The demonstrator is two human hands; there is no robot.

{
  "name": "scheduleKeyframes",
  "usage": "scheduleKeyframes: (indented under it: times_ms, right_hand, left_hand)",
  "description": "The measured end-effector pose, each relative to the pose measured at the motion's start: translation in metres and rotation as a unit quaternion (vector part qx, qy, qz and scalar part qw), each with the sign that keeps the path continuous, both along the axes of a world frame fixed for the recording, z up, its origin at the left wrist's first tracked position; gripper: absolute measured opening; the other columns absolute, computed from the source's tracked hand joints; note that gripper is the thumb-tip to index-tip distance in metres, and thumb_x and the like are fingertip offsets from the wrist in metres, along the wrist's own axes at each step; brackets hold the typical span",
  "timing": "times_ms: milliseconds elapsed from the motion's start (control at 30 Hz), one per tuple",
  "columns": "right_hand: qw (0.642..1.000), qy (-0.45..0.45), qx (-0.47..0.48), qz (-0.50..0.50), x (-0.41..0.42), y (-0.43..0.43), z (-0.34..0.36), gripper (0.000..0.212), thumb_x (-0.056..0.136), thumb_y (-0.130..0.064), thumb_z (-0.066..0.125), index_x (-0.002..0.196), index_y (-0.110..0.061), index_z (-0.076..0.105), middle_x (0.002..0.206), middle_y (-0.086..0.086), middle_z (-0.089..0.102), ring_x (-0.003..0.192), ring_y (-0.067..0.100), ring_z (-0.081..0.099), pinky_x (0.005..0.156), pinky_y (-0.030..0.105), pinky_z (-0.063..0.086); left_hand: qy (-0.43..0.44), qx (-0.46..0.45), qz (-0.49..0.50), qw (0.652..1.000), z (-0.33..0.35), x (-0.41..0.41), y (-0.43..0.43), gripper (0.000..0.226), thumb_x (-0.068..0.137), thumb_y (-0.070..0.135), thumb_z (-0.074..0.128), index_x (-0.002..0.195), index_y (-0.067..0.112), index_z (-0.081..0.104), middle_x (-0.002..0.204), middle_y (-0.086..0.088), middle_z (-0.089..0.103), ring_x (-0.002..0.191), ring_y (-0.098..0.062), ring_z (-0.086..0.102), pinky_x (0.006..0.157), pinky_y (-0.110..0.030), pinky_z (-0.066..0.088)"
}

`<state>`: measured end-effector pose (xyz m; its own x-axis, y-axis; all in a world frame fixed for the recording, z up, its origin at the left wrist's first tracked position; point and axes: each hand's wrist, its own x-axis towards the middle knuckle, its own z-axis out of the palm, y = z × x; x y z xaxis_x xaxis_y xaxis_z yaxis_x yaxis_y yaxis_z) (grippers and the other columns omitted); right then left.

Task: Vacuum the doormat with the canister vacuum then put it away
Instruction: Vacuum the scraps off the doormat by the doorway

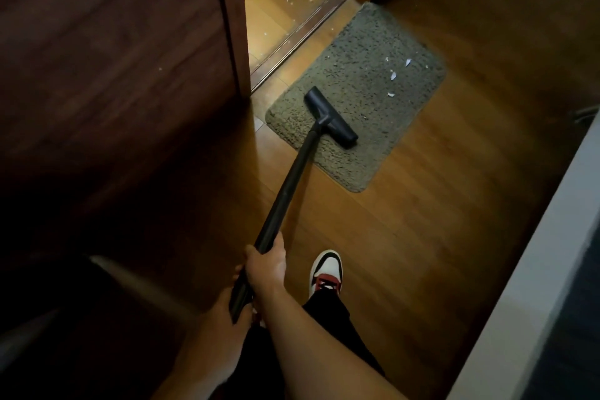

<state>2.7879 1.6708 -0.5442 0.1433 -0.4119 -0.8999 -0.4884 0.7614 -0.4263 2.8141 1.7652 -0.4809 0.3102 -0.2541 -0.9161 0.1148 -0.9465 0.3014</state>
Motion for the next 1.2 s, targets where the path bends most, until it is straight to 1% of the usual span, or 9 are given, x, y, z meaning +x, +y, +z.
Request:
scheduleKeyframes:
  times_ms: [200,267,367,500,633,800,933,1033,1200]
  right_hand:
    - [1.000,0.001,-0.022,-0.019,-0.006,-0.035,-0.006,0.069,0.098,-0.010,0.056,0.156,-0.026,0.023,0.082,0.006,0.064,0.045,0.009,0.060,0.046,0.023,0.051]
    - [0.999,0.009,-0.023,-0.034,-0.013,-0.053,-0.012,0.068,0.097,-0.010,0.056,0.155,-0.024,0.024,0.084,0.008,0.064,0.045,0.010,0.059,0.046,0.024,0.051]
    - [0.998,0.019,-0.021,-0.049,-0.024,-0.087,-0.022,0.061,0.096,-0.009,0.057,0.150,-0.023,0.031,0.077,0.008,0.063,0.045,0.012,0.059,0.045,0.025,0.051]
    - [0.997,0.032,-0.032,-0.057,-0.045,-0.139,-0.031,0.047,0.096,-0.008,0.058,0.137,-0.022,0.040,0.077,0.009,0.061,0.046,0.015,0.060,0.048,0.029,0.053]
    - [0.997,0.054,-0.044,-0.032,-0.063,-0.186,-0.039,0.039,0.096,-0.009,0.059,0.130,-0.018,0.042,0.079,0.009,0.061,0.047,0.017,0.060,0.050,0.031,0.055]
    - [0.994,0.081,-0.062,0.027,-0.088,-0.228,-0.044,0.045,0.097,-0.011,0.060,0.136,-0.020,0.038,0.089,0.009,0.062,0.050,0.018,0.062,0.050,0.033,0.059]
    - [0.992,0.088,-0.082,0.044,-0.102,-0.252,-0.052,0.047,0.097,-0.010,0.060,0.136,-0.022,0.037,0.086,0.010,0.062,0.046,0.016,0.061,0.047,0.031,0.056]
    - [0.991,0.091,-0.088,0.045,-0.109,-0.261,-0.058,0.047,0.096,-0.009,0.060,0.136,-0.020,0.038,0.087,0.010,0.062,0.047,0.017,0.062,0.048,0.032,0.057]
    - [0.992,0.095,-0.078,0.023,-0.117,-0.252,-0.062,0.064,0.096,-0.009,0.060,0.150,-0.026,0.029,0.089,0.009,0.062,0.045,0.015,0.061,0.046,0.029,0.055]
  left_hand:
    - [-0.017,-0.020,-0.031,0.999,-0.008,-0.004,-0.031,0.040,0.101,0.041,0.046,0.140,0.033,0.045,0.099,0.010,0.065,0.086,-0.007,0.064,0.078,-0.030,0.053]
    - [-0.027,-0.017,-0.045,0.998,-0.012,-0.011,-0.051,0.041,0.101,0.043,0.045,0.141,0.035,0.042,0.099,0.009,0.066,0.079,-0.007,0.066,0.068,-0.025,0.056]
    - [-0.039,-0.016,-0.070,0.997,-0.016,-0.023,-0.085,0.037,0.101,0.045,0.043,0.137,0.038,0.042,0.092,0.007,0.065,0.064,-0.008,0.066,0.045,-0.016,0.045]
    - [-0.015,-0.017,-0.081,0.996,-0.019,-0.039,-0.136,0.036,0.101,0.047,0.042,0.136,0.038,0.042,0.086,0.002,0.065,0.055,-0.010,0.064,0.039,-0.015,0.042]
    - [0.015,-0.015,-0.080,0.997,-0.032,-0.054,-0.178,0.036,0.099,0.052,0.041,0.132,0.040,0.043,0.081,-0.001,0.067,0.048,-0.015,0.065,0.042,-0.024,0.051]
    - [0.096,-0.010,-0.003,0.995,-0.045,-0.073,-0.219,0.023,0.098,0.045,0.050,0.119,0.036,0.052,0.087,-0.004,0.070,0.054,-0.018,0.068,0.058,-0.036,0.062]
    - [0.069,-0.024,0.004,0.997,-0.055,-0.091,-0.240,0.014,0.098,0.045,0.051,0.110,0.040,0.054,0.082,-0.001,0.071,0.058,-0.017,0.071,0.057,-0.035,0.062]
    - [0.035,-0.037,-0.014,0.999,-0.063,-0.100,-0.246,0.008,0.096,0.050,0.050,0.103,0.047,0.050,0.082,0.002,0.070,0.066,-0.017,0.070,0.067,-0.039,0.062]
    - [0.027,-0.034,-0.014,0.999,-0.064,-0.107,-0.240,0.010,0.094,0.055,0.052,0.094,0.046,0.055,0.078,0.003,0.069,0.062,-0.014,0.069,0.064,-0.036,0.062]
